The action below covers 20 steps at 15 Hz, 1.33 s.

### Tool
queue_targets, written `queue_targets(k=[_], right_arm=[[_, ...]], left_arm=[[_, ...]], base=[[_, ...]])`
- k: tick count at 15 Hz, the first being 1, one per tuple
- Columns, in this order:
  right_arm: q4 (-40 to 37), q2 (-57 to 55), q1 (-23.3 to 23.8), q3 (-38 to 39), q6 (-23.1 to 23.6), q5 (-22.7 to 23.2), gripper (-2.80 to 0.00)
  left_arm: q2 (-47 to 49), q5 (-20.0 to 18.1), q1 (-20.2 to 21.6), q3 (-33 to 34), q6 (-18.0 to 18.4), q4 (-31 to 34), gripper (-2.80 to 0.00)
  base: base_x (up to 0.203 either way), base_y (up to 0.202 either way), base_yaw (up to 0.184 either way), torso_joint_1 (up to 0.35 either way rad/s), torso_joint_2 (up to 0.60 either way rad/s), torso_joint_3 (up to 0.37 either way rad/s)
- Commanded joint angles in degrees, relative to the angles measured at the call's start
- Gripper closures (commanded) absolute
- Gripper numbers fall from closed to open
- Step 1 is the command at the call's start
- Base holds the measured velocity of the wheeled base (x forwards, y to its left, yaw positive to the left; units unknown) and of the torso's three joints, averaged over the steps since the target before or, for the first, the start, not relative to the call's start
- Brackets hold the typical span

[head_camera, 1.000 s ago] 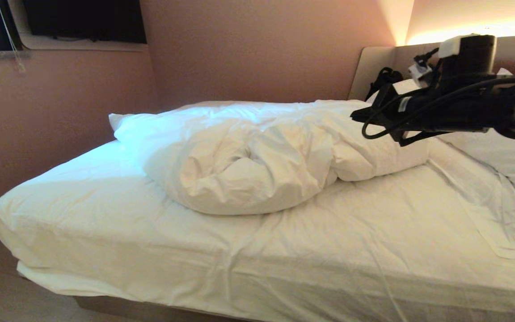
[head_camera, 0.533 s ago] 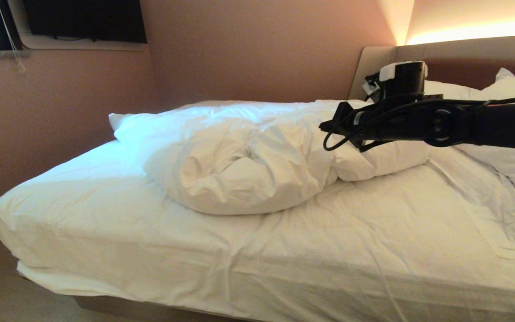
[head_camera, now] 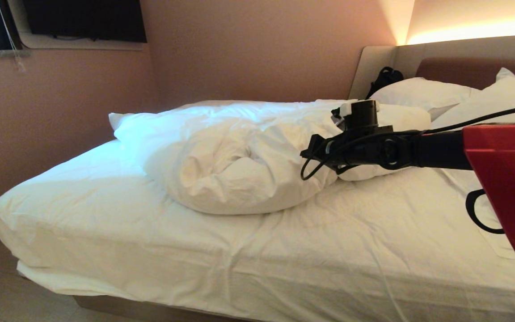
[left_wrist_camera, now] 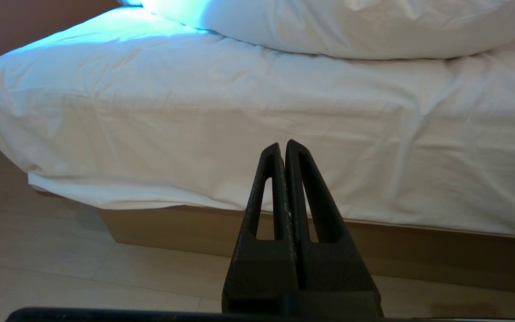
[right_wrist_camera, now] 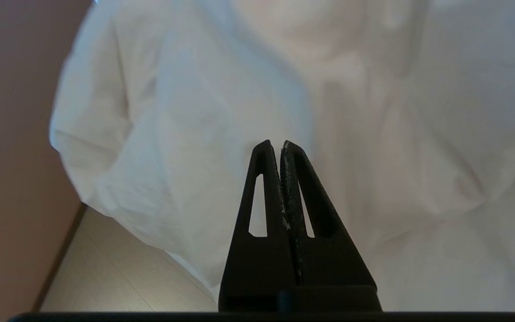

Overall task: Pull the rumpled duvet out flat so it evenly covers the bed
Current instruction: Hold the folded corner of the quilt

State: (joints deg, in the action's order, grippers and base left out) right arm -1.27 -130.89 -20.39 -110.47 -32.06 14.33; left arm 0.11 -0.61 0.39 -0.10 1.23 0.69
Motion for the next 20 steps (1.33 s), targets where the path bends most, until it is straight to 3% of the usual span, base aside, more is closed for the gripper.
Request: queue_targets(k=[1,4,5,20], right_arm=[[-0.09,-0.79,-0.48,0.03,0.11,0.04,0.00],[-0.23,-0.68,-1.23,0.08,0.42,-2.11,0.00],[-0.23,-0.55,-1.70,0.13,0.56,-3.12,-2.80],[0.29,-5.36,-4.01,0.03,1.86,-4.84,-2.80]], left_arm=[[-0.02,0.00,-0.04,-0.04,0.00,0.01,0.00],[-0.02,0.08,-0.04,0.01,0.00,0.01,0.00],[-0.02,0.00,-0.03,-0.07,0.01,0.01,0.00],[-0.02,0.00,0.04,0.01,0.00,0.01,0.00]], base=[[0.000,0.000,0.000,0.000,0.00,0.000],[0.000,0.000,0.000,0.000,0.00,0.000],[0.000,0.000,0.000,0.000,0.00,0.000],[0.000,0.000,0.000,0.000,0.00,0.000]])
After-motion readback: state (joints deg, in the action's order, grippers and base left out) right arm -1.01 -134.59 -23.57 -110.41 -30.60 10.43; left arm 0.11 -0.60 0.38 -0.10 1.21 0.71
